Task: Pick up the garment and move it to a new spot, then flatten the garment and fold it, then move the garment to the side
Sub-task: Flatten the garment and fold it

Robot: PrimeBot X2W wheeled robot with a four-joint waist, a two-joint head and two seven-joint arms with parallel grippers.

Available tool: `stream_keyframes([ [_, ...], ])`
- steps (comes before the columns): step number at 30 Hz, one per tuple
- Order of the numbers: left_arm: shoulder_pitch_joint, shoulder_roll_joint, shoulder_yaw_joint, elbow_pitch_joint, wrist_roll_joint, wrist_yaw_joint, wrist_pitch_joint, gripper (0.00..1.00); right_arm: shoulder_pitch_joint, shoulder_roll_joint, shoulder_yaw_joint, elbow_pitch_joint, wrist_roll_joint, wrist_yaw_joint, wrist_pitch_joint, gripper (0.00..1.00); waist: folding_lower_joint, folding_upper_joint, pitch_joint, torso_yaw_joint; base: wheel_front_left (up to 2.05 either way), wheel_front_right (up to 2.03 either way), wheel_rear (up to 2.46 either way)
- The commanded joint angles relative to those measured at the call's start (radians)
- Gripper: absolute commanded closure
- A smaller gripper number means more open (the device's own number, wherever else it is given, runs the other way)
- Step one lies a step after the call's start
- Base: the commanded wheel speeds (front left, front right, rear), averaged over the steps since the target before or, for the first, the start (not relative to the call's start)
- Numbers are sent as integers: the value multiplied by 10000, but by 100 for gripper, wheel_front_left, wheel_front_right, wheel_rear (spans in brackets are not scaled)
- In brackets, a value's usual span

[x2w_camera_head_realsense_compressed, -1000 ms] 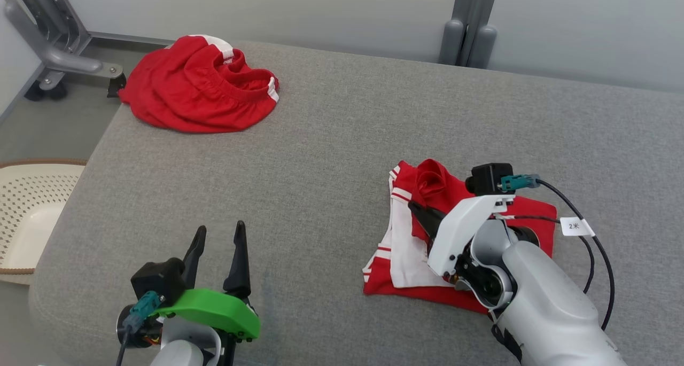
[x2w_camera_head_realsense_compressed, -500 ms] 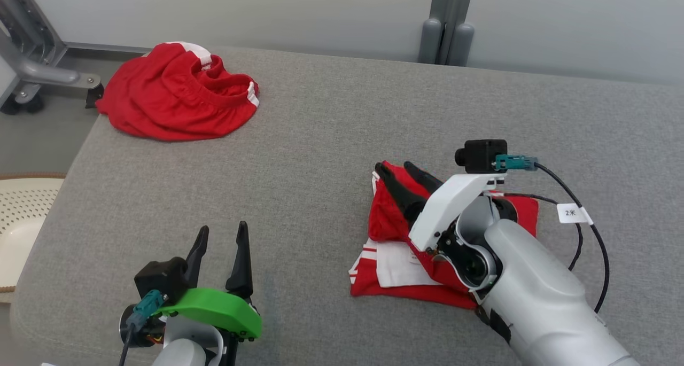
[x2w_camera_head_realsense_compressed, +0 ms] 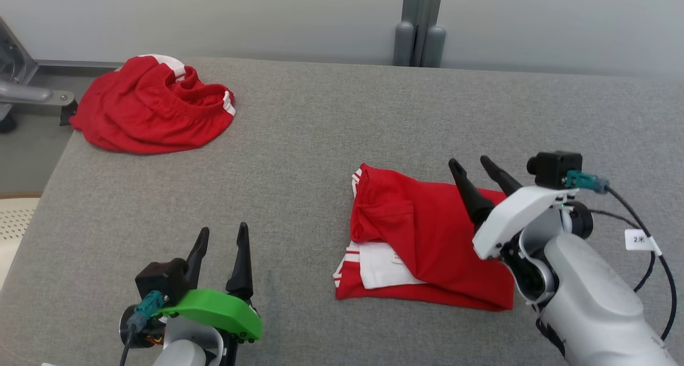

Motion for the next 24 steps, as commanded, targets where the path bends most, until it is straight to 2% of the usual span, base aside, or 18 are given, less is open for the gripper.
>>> stream_keyframes([
  [1,-92,64,-13,23,18,9,-5,0,343,15,95,-100,-92,5,11,45,0,0,8,-32,0,0,0],
  [2,-94,64,-16,11,22,22,-2,0,459,1,131,-148,-113,5,59,56,0,0,16,-42,0,0,0],
  [4,-103,70,-31,-15,21,43,8,0,737,-28,315,-207,-164,5,214,89,0,0,40,-48,0,0,0],
  [5,-113,72,-44,-25,22,48,11,0,879,-10,441,-211,-151,5,336,100,0,0,56,-39,0,0,0],
  [11,-252,42,-165,-29,74,25,48,0,991,126,853,272,-266,5,558,100,0,0,156,222,0,0,0],
  [16,-259,61,-210,20,82,45,59,0,662,653,1240,933,-8,5,713,100,0,0,157,543,0,0,0],
  [24,-293,162,-249,29,74,52,89,0,323,1277,2691,1527,412,5,563,100,0,0,-30,823,0,0,0],
])
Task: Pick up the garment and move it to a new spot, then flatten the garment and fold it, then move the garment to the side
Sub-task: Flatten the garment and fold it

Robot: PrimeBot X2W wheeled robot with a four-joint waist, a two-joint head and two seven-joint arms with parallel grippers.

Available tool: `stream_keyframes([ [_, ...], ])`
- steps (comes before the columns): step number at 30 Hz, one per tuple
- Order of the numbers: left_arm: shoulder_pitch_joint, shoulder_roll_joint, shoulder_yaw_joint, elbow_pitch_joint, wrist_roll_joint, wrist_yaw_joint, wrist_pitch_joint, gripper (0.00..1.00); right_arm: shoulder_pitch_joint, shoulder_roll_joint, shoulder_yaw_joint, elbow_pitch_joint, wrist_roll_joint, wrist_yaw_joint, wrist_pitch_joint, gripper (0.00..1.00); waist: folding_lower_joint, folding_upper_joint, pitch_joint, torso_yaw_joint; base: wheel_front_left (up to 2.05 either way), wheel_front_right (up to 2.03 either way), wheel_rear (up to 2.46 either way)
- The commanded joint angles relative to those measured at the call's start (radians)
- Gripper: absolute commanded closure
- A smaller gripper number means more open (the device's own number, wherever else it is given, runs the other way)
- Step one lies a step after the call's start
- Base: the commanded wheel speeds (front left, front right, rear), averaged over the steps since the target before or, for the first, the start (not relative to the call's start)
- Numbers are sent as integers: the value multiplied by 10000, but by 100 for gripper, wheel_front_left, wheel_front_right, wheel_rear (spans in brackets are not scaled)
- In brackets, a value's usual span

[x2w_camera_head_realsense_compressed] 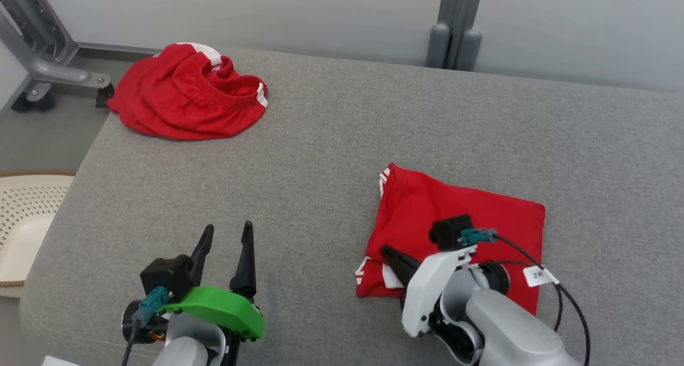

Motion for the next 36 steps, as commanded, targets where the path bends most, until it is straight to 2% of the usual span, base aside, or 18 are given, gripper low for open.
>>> stream_keyframes([
  [1,-121,93,11,-6,60,59,7,0,-23,14,234,85,104,5,32,100,0,0,-78,17,0,0,0],
  [6,84,156,18,-22,26,127,16,0,-54,17,897,-15,259,5,-636,100,0,0,-246,-198,0,0,0],
  [9,147,163,-11,-30,24,119,-6,0,-98,-76,855,-177,378,5,-1333,100,0,0,-362,-414,0,0,0],
  [10,158,152,-32,-21,28,96,-20,0,-113,-156,756,-216,348,5,-1666,93,0,0,-424,-509,0,0,0],
  [13,158,68,-66,-30,62,26,-82,0,-29,-317,255,-266,230,3,-2266,51,0,0,-594,-763,0,0,0],
  [14,141,40,-102,-36,110,6,-91,0,39,-361,-6,-303,127,5,-2401,21,0,0,-647,-869,0,0,0],
  [15,113,10,-114,-45,142,-11,-114,0,101,-410,-247,-346,9,3,-2484,0,0,0,-685,-961,0,0,0],
  [19,-12,-125,-105,10,248,-156,-201,0,540,-565,-1734,-726,-774,3,-2644,0,0,0,-835,-1389,0,0,0],
  [24,-30,-380,40,114,480,-203,-269,0,1758,-398,-4204,-2138,-2331,5,-2635,0,0,0,-963,-1844,0,0,0],
  [28,203,-552,396,-28,855,-292,-277,0,2839,-143,-5577,-3303,-3435,5,-2638,0,0,0,-991,-2052,0,0,0],
  [32,542,-633,874,-51,1156,-432,-271,0,3675,52,-6258,-4184,-4027,3,-2638,0,0,0,-977,-2198,0,0,0],
  [36,920,-739,1349,-22,1469,-548,-273,0,4153,158,-6408,-4638,-4333,5,-2596,0,0,0,-934,-2285,0,0,0],
])
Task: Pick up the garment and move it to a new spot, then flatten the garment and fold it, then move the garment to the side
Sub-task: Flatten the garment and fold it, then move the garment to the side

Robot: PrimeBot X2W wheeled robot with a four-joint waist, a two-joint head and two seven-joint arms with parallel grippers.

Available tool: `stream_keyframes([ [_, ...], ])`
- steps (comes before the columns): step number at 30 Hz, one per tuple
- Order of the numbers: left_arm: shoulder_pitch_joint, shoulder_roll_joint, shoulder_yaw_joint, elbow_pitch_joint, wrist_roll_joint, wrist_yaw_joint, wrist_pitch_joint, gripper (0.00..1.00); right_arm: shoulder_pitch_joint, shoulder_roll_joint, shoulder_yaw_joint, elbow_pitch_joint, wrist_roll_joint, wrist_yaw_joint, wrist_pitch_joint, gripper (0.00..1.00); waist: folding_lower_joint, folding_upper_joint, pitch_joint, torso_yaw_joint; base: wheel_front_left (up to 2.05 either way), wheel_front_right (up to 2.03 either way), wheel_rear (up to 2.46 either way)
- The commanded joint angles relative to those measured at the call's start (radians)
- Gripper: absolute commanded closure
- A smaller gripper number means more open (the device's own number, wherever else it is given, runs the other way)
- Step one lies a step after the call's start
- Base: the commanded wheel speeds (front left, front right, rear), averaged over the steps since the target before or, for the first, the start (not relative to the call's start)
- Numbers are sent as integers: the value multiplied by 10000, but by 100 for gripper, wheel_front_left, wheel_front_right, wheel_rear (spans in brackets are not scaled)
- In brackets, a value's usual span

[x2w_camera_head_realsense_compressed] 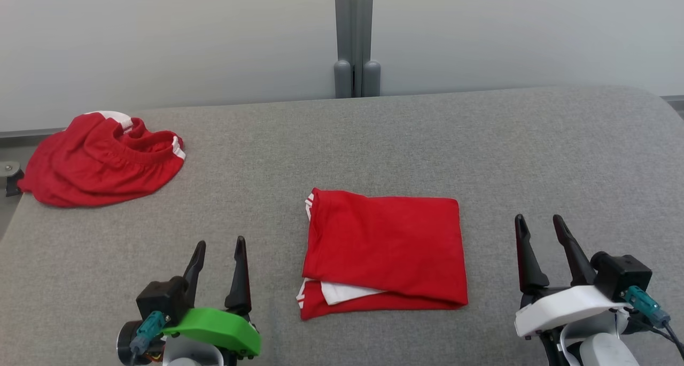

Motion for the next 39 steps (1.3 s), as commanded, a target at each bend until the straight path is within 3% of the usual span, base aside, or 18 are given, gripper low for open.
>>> stream_keyframes([
  [1,179,-12,150,33,184,-70,-30,0,192,27,4,-113,-196,5,64,0,0,-1,34,-25,0,0,0],
  [11,366,-312,781,105,838,-400,-31,0,316,85,7,-117,-719,5,221,0,0,-1,149,114,0,0,0],
  [26,372,-530,1254,140,1323,-689,-32,0,128,89,18,90,-449,3,324,0,0,-1,257,175,0,0,0],
  [30,278,-564,1267,146,1354,-725,-32,0,-149,95,-241,224,-169,5,1041,0,0,-1,398,274,0,0,0],
  [39,-174,-596,1174,192,1202,-774,-32,0,-1400,-191,-453,763,563,5,4144,0,0,-1,1040,868,0,0,0],
])
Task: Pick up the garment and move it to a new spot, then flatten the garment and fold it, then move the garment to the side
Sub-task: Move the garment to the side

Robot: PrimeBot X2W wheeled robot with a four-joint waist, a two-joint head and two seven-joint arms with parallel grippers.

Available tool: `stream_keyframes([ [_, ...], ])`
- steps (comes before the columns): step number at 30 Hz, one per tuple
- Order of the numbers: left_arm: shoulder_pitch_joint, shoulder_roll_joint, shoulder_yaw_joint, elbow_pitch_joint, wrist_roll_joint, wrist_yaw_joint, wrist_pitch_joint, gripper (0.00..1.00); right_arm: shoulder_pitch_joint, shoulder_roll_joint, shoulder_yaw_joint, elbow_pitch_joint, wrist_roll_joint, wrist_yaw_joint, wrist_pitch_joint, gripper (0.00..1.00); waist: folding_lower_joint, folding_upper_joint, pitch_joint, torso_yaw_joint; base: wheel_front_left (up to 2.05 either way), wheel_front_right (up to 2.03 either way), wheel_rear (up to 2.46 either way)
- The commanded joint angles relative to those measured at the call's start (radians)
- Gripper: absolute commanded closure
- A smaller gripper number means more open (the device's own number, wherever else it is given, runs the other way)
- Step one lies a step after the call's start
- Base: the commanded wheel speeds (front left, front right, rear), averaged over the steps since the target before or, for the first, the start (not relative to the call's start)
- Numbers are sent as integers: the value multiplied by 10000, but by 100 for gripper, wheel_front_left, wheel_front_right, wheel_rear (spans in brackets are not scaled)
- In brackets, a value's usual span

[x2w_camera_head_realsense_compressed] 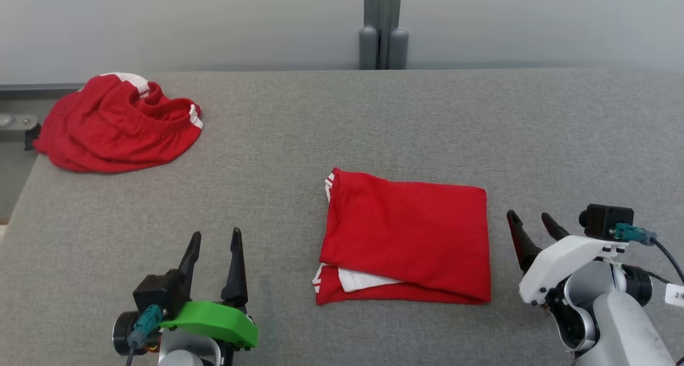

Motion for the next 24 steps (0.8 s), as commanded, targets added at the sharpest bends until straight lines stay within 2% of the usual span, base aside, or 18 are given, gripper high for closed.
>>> stream_keyframes([
  [1,-186,12,-12,-8,-108,8,-29,0,-203,-67,27,127,272,5,401,0,0,0,285,345,0,0,0],
  [7,-314,12,-176,-91,-326,172,-29,0,-681,-588,244,747,868,5,1801,0,0,0,593,892,0,0,0],
  [17,-373,9,-155,-223,-286,262,-29,0,-1035,-817,738,1575,1283,5,2398,0,0,0,836,1311,0,0,0],
  [18,-369,9,-141,-239,-267,264,-29,0,-1065,-818,774,1618,1292,5,2381,41,0,0,852,1305,0,0,0],
  [21,-402,9,-144,-299,-188,273,-27,0,-1197,-815,968,1728,1328,5,2300,100,0,0,921,1191,0,0,0],
  [24,-435,10,-155,-356,-90,236,-18,0,-1419,-926,1072,1713,1343,5,2045,100,0,0,1004,968,0,0,0],
])
